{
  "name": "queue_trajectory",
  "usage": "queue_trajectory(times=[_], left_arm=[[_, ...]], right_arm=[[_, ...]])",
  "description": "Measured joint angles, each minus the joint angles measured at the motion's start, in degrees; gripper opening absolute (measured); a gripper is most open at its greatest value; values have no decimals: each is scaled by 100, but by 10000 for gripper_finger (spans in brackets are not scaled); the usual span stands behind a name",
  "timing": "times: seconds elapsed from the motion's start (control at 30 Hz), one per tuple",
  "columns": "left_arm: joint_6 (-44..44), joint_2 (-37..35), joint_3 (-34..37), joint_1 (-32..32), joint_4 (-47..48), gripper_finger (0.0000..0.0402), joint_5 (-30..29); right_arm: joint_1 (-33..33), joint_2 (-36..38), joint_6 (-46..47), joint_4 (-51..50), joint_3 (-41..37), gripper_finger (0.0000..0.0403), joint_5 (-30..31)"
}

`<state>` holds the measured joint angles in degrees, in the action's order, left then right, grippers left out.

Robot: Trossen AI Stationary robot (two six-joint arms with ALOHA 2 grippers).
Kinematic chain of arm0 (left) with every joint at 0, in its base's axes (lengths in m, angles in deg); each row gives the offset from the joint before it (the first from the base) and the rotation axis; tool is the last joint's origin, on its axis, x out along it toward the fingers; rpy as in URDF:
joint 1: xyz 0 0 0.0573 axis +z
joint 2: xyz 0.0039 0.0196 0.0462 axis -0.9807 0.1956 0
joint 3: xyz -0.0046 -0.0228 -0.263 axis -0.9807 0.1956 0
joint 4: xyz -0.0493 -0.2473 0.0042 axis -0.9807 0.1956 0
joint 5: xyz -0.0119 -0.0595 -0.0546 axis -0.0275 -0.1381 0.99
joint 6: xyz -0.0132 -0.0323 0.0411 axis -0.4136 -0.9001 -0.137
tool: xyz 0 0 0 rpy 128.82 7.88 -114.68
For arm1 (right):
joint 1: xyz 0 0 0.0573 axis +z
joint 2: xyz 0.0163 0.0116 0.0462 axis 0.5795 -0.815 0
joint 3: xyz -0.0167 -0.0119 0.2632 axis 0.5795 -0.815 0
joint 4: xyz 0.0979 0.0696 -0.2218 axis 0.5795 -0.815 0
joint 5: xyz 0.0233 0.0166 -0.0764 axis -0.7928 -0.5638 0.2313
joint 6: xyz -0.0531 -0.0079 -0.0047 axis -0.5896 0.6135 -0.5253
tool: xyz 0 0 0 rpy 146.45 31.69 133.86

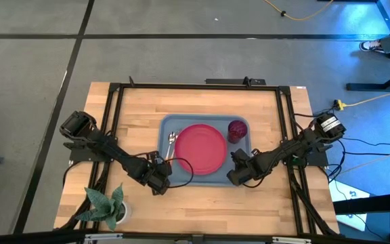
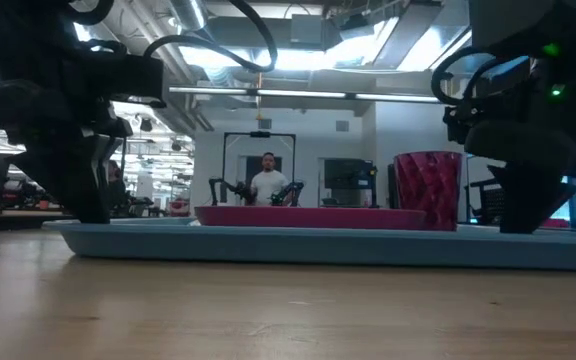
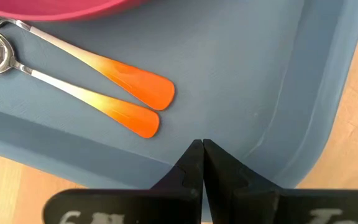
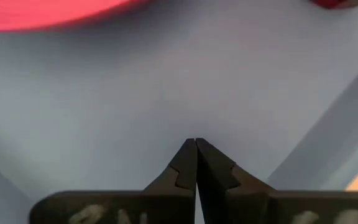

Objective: Pick and place plate/cup/fork/spoon on tray
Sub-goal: Move the blue tray from the top right to the center of the table, then return to Home Position

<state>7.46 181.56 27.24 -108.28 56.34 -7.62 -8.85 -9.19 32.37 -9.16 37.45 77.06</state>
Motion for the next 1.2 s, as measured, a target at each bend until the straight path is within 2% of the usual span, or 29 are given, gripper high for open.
queue_trajectory(times=[0.3,0.77,1.0,1.2], left_arm=[[0,-2,-4,0,0,0,-2],[0,-4,-4,4,2,0,-2],[0,-20,-4,2,21,0,-4],[171,-390,-7,2,270,0,-137]], right_arm=[[-55,28,173,56,-219,4,-112],[-55,7,122,-1,-295,4,348],[-57,-24,-345,-80,-65,4,356],[-55,-20,-985,-178,391,4,432]])
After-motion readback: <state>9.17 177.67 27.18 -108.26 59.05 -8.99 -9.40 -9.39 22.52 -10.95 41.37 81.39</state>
